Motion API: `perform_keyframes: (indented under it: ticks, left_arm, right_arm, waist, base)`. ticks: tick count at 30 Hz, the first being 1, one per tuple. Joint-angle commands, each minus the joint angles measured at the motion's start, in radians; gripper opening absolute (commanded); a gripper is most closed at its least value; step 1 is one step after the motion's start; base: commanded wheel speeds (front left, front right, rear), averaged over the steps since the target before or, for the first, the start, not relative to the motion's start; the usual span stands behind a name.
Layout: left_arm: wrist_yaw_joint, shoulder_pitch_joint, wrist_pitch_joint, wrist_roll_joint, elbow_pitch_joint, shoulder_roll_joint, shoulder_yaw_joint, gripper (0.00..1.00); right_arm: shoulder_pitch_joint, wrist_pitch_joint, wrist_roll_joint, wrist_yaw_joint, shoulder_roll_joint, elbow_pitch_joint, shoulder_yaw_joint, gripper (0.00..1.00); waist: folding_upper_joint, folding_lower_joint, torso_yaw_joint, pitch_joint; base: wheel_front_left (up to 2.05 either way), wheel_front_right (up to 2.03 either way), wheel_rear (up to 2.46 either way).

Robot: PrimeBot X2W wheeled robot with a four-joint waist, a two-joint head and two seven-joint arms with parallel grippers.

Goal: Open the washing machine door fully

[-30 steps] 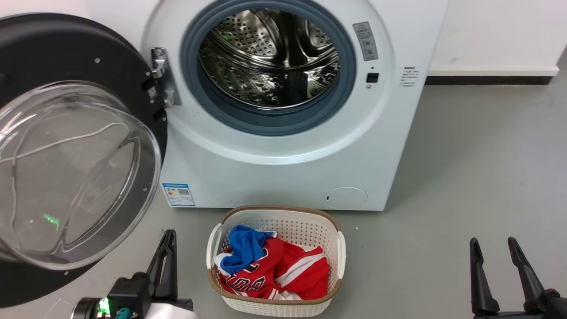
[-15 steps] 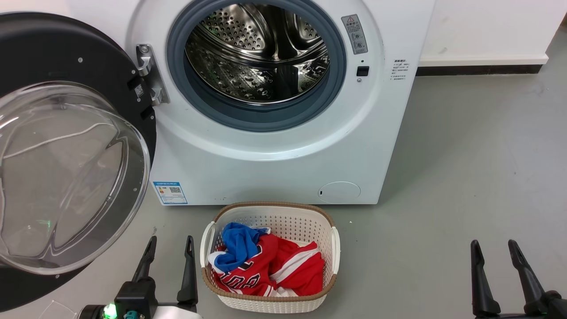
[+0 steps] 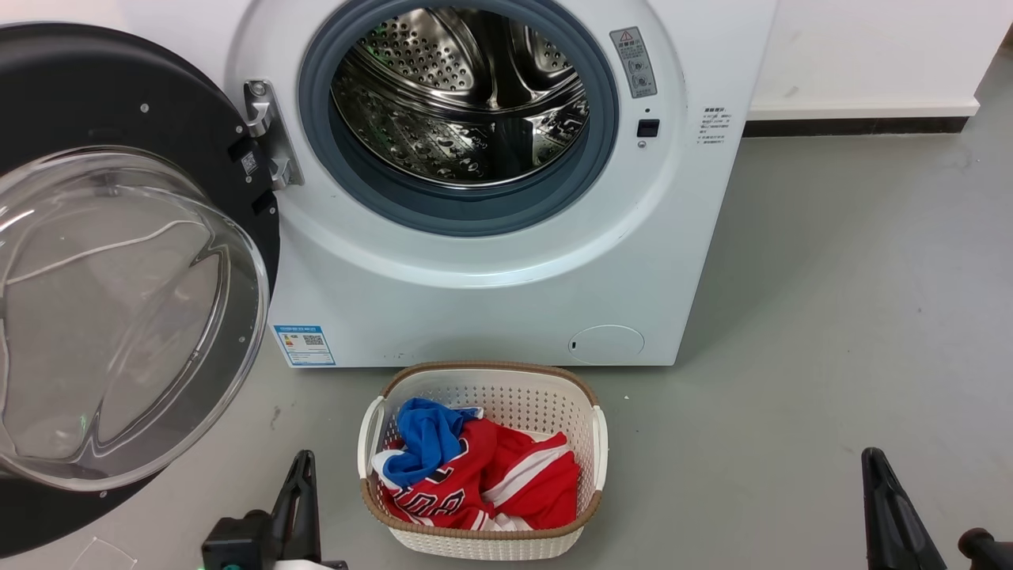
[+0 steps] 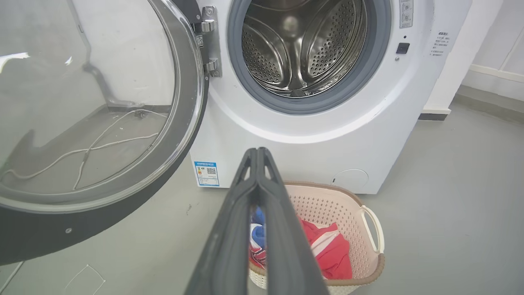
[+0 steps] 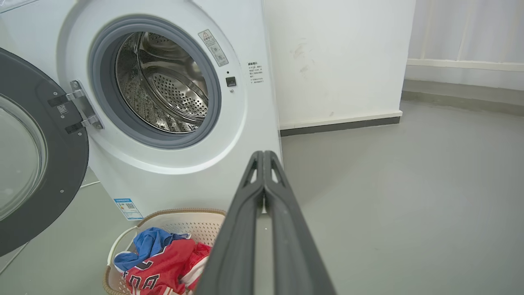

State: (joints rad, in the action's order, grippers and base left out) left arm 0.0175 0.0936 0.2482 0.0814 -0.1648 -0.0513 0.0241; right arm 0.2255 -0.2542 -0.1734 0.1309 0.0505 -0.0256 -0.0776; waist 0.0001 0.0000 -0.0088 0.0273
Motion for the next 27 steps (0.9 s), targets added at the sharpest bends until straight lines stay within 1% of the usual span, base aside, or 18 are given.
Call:
perform_keyframes:
  ticks: [1,13,27]
  left_arm:
    - [-0.005,-0.026,-0.009,0.045,0.010,0.000,-0.009,0.00]
    - [-0.028,-0.052,-0.063,0.288,0.000,0.000,-0.027,0.00]
    - [-0.052,-0.083,-0.121,0.531,-0.013,0.000,-0.049,0.00]
  right_arm:
    - [-0.017,0.006,-0.048,0.000,0.004,-0.010,0.003,0.00]
    - [-0.073,0.051,-0.292,0.000,0.018,0.038,0.014,0.00]
    - [-0.126,0.099,-0.531,0.000,0.028,0.082,0.022,0.00]
  waist:
    - [-0.0001,0.0000,0.000,0.000]
    - [-0.0001,0.0000,0.001,-0.003]
    - [-0.0001,0.0000,0.002,-0.007]
  base:
    - [0.00,0.00,0.00]
    - [0.00,0.00,0.00]
    - [0.00,0.00,0.00]
